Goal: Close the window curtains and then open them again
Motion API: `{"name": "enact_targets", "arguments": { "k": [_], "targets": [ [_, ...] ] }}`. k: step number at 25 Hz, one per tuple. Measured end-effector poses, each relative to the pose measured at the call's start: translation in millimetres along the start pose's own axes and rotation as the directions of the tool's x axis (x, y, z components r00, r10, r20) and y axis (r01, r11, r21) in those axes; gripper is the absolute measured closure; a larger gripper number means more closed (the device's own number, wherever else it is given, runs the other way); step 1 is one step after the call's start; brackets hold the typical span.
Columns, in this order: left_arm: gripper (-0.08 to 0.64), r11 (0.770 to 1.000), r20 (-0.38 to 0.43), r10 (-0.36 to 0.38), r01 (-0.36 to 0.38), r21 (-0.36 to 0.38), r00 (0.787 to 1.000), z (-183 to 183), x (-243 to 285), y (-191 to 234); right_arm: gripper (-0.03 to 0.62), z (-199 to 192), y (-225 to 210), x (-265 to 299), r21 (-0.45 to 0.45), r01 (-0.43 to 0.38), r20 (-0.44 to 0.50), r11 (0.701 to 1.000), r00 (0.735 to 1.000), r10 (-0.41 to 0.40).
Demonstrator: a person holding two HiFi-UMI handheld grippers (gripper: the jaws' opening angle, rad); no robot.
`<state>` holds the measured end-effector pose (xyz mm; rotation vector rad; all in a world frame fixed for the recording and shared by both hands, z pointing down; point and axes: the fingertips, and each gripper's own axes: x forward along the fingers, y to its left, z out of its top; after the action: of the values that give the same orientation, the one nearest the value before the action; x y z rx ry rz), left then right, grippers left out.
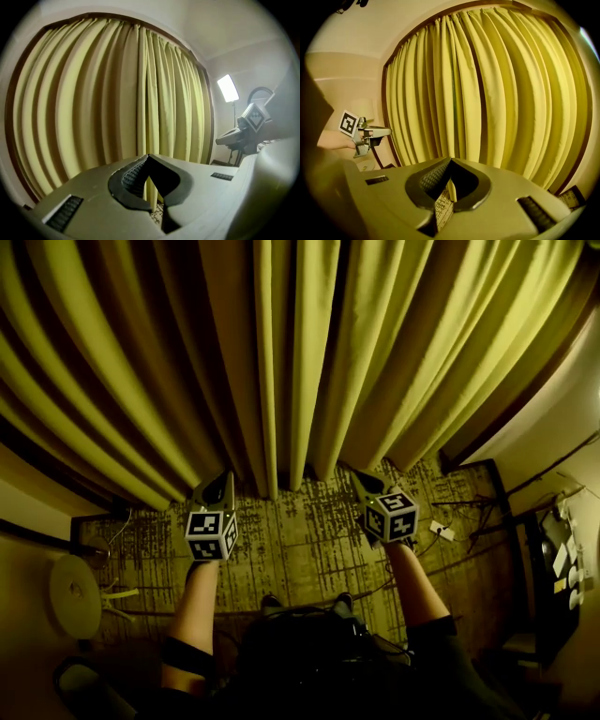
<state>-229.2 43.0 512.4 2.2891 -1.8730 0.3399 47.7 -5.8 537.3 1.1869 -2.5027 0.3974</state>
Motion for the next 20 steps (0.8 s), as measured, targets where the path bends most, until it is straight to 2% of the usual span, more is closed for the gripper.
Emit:
{"name": "enact_targets", "arguments": {
  "k": [4,12,20],
  "targets": [
    [0.557,0.999,-0.028,0.044,-0.045,-0.022,0.999,-15,-10,-15,0.589,-16,-21,-10,0.003,-0.023,-0.007,1.0,1.0,0.023],
    [0.557,0.992,-0.082,0.084,-0.091,-0.085,0.993,-40,-24,-45,0.591,-36,-48,-28,0.021,-0.051,0.003,0.998,0.999,0.05],
    [0.557,0.99,-0.103,0.105,-0.114,-0.079,0.989,-48,-31,-54,0.592,-48,-59,-38,0.033,-0.048,0.003,0.998,0.999,0.048]
  ]
}}
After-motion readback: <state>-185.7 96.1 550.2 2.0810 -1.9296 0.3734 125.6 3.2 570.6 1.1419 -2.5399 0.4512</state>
